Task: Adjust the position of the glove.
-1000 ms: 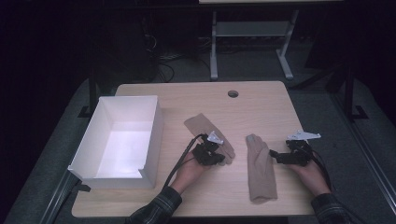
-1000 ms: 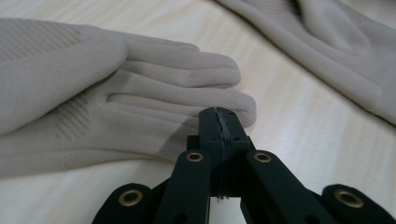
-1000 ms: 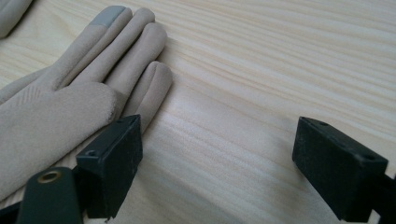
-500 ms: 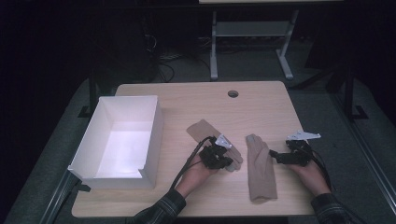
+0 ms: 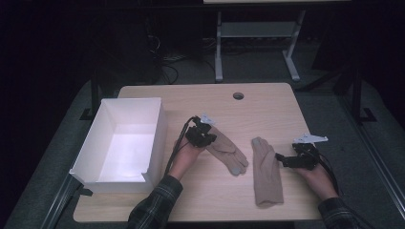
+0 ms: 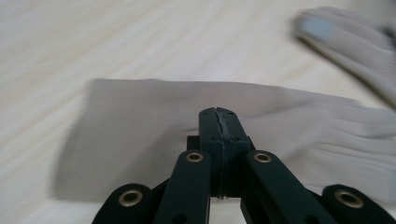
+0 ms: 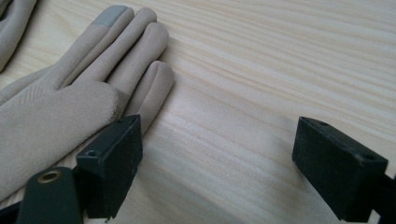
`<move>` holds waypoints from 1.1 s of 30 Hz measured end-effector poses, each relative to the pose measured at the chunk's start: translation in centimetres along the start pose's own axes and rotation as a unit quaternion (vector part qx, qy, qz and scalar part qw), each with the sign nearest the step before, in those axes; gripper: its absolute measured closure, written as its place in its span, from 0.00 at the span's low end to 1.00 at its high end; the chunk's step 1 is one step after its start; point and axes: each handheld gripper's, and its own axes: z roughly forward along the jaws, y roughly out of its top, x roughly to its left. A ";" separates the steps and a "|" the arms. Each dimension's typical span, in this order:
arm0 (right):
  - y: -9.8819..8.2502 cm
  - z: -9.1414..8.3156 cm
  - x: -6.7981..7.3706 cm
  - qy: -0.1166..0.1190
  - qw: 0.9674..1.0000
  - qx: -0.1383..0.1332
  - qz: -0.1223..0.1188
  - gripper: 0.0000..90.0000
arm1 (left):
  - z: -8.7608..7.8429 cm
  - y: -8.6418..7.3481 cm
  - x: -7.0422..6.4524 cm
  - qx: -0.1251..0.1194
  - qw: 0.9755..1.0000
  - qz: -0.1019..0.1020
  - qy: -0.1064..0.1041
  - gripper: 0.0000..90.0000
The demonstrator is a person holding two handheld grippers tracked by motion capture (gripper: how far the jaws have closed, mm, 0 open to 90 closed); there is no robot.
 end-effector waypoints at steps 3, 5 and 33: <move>0.0 0.0 0.0 0.000 1.000 0.000 0.000 0.18 | 0.4 -0.1 1.3 0.002 1.000 -0.015 0.019 1.00; 0.0 0.0 0.0 0.000 1.000 0.000 0.000 0.18 | 0.6 -0.2 1.9 0.004 0.999 -0.018 0.029 1.00; 0.0 0.0 0.0 0.000 1.000 0.000 -0.001 0.18 | 1.2 -1.9 3.0 0.058 0.996 -0.030 0.054 1.00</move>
